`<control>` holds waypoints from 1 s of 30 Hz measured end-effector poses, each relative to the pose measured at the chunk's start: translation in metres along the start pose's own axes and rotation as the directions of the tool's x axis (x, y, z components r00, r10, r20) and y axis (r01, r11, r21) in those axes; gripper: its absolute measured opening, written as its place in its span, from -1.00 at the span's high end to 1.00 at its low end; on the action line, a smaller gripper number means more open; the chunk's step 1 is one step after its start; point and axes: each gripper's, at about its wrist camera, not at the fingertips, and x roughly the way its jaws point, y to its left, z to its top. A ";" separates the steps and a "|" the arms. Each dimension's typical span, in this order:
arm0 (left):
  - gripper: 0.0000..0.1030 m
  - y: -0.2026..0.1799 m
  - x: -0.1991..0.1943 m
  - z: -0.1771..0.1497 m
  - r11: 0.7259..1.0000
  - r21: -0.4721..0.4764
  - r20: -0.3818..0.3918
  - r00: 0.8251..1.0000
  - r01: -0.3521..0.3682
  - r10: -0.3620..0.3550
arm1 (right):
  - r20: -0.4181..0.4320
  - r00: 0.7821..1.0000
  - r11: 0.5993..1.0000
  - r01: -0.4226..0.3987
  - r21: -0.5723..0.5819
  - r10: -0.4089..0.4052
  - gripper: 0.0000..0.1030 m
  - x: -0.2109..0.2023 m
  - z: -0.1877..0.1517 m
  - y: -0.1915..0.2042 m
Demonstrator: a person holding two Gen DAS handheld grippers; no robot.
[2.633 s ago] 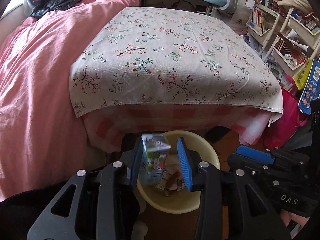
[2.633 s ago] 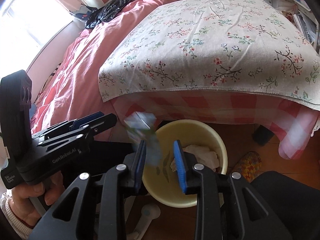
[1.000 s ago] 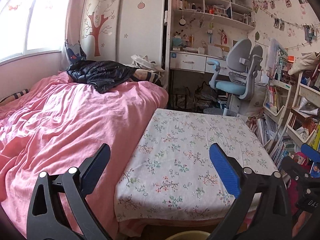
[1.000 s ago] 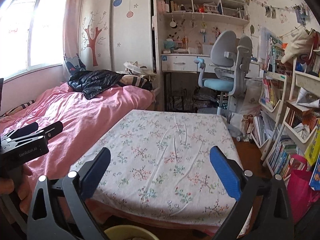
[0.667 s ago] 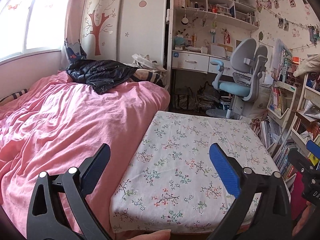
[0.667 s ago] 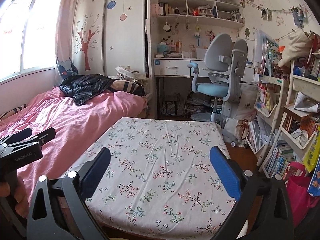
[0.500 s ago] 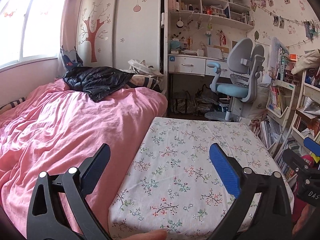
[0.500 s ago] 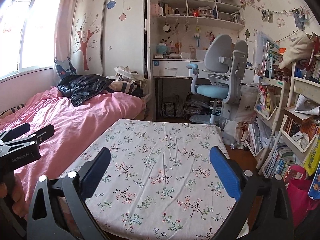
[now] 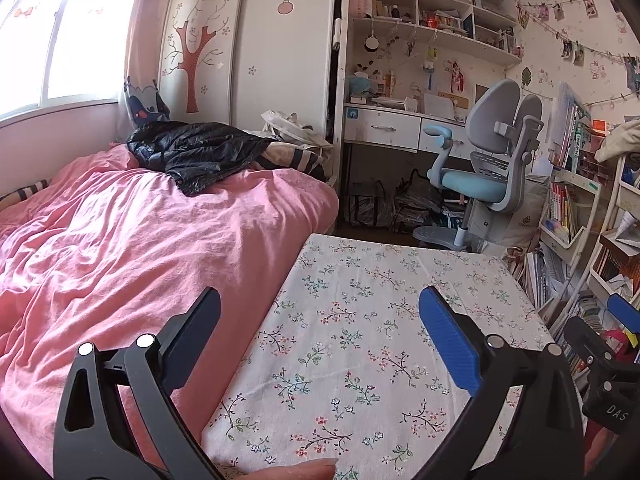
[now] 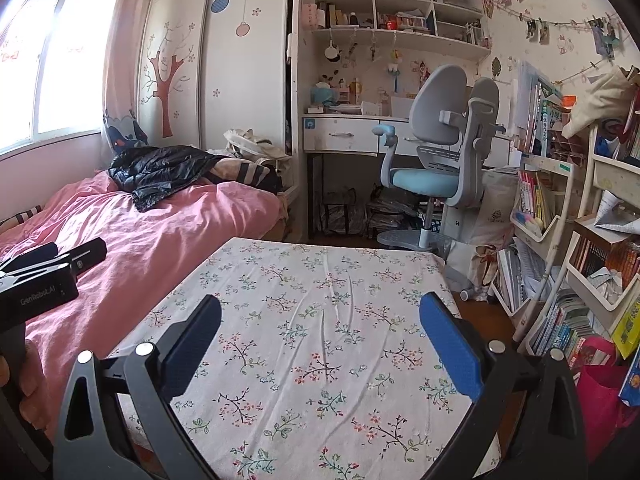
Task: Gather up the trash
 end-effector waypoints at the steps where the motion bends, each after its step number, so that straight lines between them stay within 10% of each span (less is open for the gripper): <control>1: -0.86 -0.001 0.001 0.000 1.000 0.000 0.001 1.000 0.000 0.000 | 0.000 1.000 1.000 0.001 -0.002 -0.001 -0.85 0.001 0.001 0.000; 30: -0.86 -0.025 0.026 -0.003 0.998 0.063 -0.027 0.999 0.022 -0.021 | -0.009 1.000 0.999 0.001 -0.035 -0.002 -0.85 0.022 0.007 0.000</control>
